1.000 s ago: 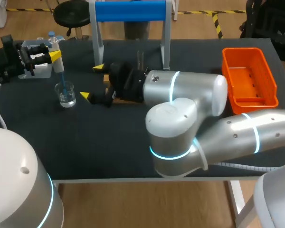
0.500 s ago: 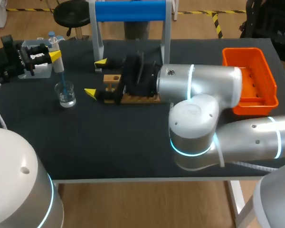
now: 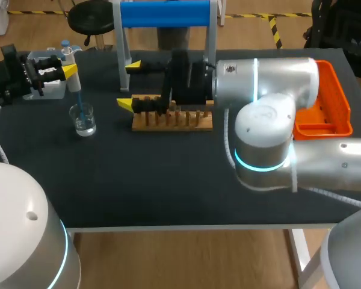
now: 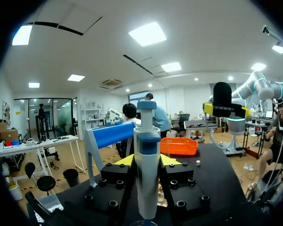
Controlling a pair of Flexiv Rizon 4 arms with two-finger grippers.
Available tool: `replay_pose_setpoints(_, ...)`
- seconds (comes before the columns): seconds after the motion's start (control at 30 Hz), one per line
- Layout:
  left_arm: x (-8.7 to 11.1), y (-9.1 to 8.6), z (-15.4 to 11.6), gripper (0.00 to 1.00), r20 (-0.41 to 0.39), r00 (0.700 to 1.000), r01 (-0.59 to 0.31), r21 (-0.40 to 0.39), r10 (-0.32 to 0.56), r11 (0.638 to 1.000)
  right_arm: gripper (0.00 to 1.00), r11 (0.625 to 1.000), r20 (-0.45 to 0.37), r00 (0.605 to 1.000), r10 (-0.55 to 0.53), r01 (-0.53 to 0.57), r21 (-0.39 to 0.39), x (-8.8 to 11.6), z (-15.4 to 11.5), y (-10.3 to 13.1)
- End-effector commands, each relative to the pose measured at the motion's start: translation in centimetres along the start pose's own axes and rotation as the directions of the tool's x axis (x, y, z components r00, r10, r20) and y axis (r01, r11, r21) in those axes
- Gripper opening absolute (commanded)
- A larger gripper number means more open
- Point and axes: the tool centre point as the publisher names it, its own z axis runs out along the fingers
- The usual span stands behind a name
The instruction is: Invert the test tube, pick up the pipette, mount the tip to pipette, aspirate from beaker and dispense into the tube, eject the tip, return the pipette, and cap with the stopper.
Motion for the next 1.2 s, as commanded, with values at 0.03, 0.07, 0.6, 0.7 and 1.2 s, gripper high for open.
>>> replay_pose_setpoints(0.03, 0.0, 0.1, -0.1, 0.0, -0.002, 1.0, -0.001, 0.002, 0.001, 1.0, 1.0, 1.0, -0.571, 0.821, -0.009, -0.007, -0.025, -1.5, -0.3, 0.9)
replay_pose_setpoints(0.07, 0.0, 0.1, -0.1, 0.0, -0.002, 1.0, -0.001, 0.002, 0.001, 1.0, 1.0, 1.0, -0.572, 0.82, -0.015, -0.001, -0.027, -1.8, -0.2, 1.1)
replay_pose_setpoints(0.6, 0.0, 0.1, -0.1, 0.0, -0.002, 1.0, -0.001, 0.002, 0.001, 1.0, 1.0, 0.996, -0.638, 0.77, 0.006, -0.063, -0.066, -5.0, 3.0, 4.3)
replay_pose_setpoints(0.7, 0.0, 0.1, -0.1, 0.0, -0.002, 1.0, -0.001, 0.002, 0.001, 1.0, 1.0, 0.994, -0.631, 0.775, 0.031, -0.09, -0.062, -5.4, 3.8, 4.6)
replay_pose_setpoints(1.2, 0.0, 0.1, -0.1, 0.0, -0.002, 1.0, -0.001, 0.002, 0.001, 1.0, 0.0, 0.991, -0.533, 0.843, 0.069, -0.12, -0.062, -7.6, 7.1, 5.6)
